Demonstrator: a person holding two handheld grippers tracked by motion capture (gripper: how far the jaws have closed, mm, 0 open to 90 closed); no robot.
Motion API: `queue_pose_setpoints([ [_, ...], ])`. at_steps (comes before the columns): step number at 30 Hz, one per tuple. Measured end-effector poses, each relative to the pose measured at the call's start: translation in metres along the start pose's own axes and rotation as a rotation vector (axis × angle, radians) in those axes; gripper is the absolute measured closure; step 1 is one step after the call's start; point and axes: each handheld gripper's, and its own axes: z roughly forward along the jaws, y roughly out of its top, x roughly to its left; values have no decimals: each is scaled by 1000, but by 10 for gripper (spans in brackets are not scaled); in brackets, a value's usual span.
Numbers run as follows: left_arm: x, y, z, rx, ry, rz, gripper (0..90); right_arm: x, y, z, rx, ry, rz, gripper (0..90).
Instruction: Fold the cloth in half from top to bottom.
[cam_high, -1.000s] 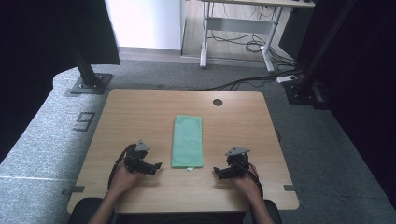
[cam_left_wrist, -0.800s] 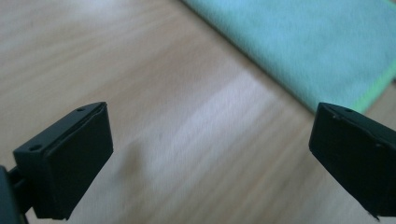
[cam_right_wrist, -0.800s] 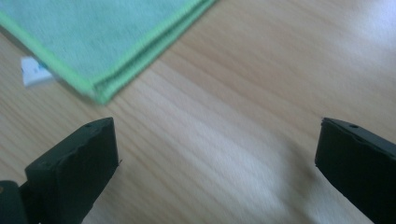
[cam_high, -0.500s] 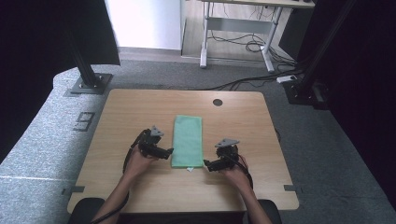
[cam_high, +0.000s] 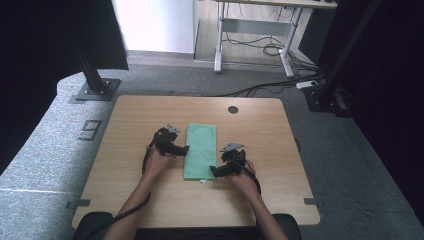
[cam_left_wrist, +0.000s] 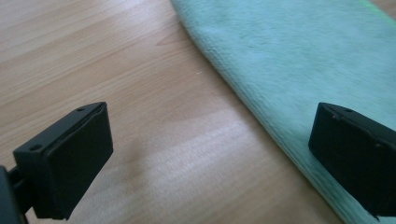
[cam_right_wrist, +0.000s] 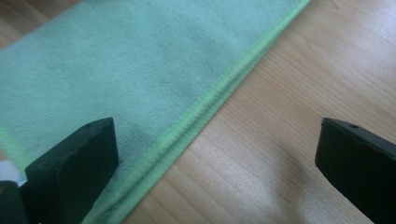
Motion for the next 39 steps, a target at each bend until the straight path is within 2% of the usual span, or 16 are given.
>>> queue_pose_setpoints([
  [2,1,0,7,19,10,-2,0,-2,-1,3,8,-3,1,0],
  [4,1,-2,10,29,3,3,0,-2,-3,5,15,2,-1,0],
  [10,-2,-8,4,36,-30,7,6,6,-7,-1,33,7,-27,0],
  [19,-16,-33,-20,46,-74,30,6,34,-23,-20,51,28,-76,0],
  [21,-20,-38,-26,43,-72,44,6,38,-27,-23,50,29,-75,0],
  [25,-27,-49,-39,49,-110,54,6,45,-33,-27,46,27,-50,0],
  [29,-34,-56,-43,59,-110,65,9,47,-35,-29,47,39,-43,0],
  [33,-33,-57,-42,53,-107,73,2,48,-35,-29,53,47,-37,14],
  [34,-33,-57,-42,49,-108,72,0,47,-34,-30,66,61,-26,27],
  [37,-33,-58,-42,44,-104,70,0,47,-31,-30,81,102,-34,5],
  [39,-33,-59,-42,41,-103,69,0,46,-28,-29,84,104,-48,0],
])
